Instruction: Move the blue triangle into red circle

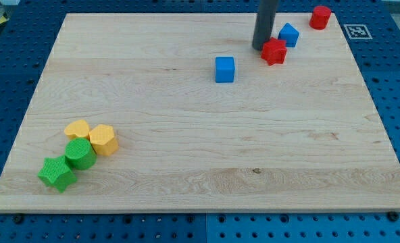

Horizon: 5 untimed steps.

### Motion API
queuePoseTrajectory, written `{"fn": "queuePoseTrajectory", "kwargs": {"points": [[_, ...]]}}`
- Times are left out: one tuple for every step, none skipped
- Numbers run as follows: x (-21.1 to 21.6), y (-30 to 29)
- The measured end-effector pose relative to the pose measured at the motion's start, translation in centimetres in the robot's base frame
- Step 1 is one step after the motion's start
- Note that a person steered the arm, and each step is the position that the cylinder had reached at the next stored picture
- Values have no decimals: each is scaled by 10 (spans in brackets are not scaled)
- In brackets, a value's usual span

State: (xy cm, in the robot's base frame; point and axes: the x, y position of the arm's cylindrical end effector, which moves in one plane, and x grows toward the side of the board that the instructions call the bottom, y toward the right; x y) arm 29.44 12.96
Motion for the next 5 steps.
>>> {"fn": "queuePoseTrajectory", "kwargs": {"points": [[0, 32], [-12, 49], [-28, 70], [-28, 99], [-31, 104]]}}
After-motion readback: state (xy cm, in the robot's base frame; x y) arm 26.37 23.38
